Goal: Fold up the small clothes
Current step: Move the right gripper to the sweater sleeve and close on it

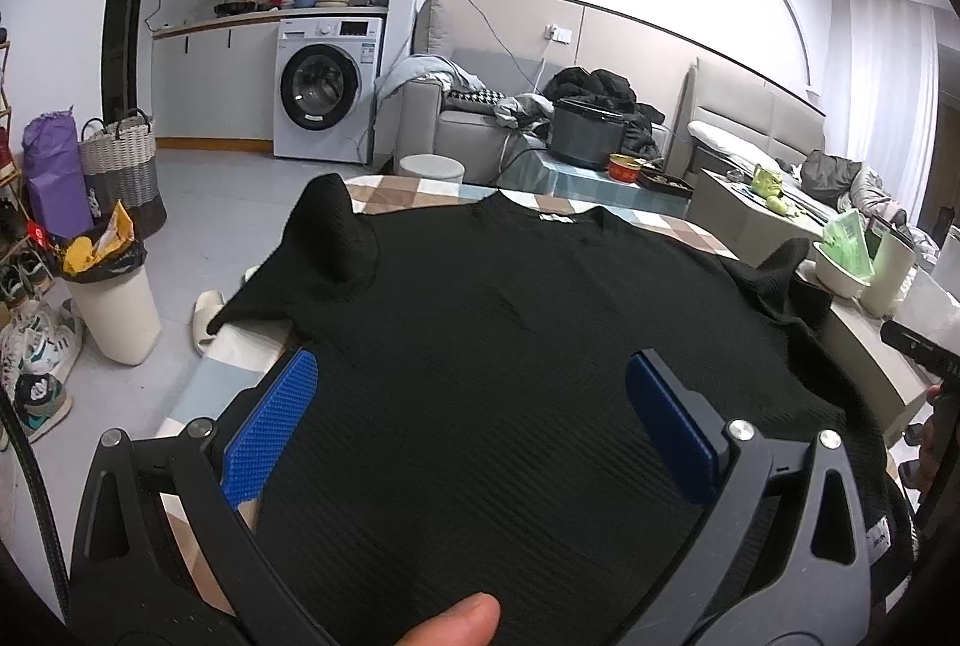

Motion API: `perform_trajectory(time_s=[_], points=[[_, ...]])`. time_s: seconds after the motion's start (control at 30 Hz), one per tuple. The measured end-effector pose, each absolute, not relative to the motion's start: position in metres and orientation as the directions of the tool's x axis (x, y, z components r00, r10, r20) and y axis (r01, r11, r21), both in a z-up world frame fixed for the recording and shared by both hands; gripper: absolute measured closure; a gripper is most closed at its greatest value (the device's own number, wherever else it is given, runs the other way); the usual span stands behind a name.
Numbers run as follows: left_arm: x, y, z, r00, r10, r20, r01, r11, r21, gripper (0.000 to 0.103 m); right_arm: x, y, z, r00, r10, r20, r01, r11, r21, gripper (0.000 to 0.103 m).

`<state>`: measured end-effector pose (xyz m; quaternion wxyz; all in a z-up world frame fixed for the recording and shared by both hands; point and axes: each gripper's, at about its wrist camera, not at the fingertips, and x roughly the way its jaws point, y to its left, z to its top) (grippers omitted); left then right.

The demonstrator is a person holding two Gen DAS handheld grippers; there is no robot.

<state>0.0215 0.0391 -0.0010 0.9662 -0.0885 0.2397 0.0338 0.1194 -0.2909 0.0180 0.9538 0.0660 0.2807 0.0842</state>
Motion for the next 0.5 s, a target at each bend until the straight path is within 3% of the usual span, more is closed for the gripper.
perform_trajectory(time_s=[0.23,0.5], points=[[0.04,0.076,-0.002,0.869,0.05,-0.493,-0.184,0.956,-0.227,0.001,0.149,-0.315,0.019,0.792,0.194,-0.579,-0.047,0.964,0.26,0.002],[0.068,0.117,-0.009,0.849,0.105,-0.518,-0.279,0.921,-0.27,0.001,0.18,-0.32,0.017,0.767,0.171,-0.618,-0.036,0.974,0.225,0.034]])
